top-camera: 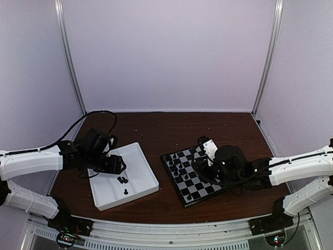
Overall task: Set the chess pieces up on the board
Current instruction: Place the chess piece on the chessboard.
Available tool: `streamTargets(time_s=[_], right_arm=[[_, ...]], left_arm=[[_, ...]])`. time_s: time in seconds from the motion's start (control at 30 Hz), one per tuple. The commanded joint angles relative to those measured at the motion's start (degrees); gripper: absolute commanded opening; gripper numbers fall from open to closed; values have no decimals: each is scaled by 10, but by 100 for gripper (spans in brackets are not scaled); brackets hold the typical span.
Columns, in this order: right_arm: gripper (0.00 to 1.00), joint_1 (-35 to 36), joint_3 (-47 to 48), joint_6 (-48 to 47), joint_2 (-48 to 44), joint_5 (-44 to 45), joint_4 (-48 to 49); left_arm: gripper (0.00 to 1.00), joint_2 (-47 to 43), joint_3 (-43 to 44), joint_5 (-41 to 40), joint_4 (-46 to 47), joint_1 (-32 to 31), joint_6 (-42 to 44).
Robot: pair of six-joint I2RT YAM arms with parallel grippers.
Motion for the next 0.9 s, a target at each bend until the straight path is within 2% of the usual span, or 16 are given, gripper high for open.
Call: streamTargets(time_s=[0.0, 0.17, 0.43, 0.6, 0.87], right_arm=[[42, 4, 54, -18, -22, 31, -106], [44, 4, 71, -18, -50, 24, -131], [45, 3, 97, -20, -50, 1, -148], [45, 2, 107, -15, -51, -7, -162], [45, 0, 99, -9, -53, -16, -146]], left_arm=[[54, 36, 27, 7, -45, 36, -34], [51, 65, 41, 10, -60, 76, -50], [40, 134, 113, -20, -94, 113, -34], [39, 173, 141, -34, -108, 121, -109], [37, 206, 133, -57, -99, 121, -212]])
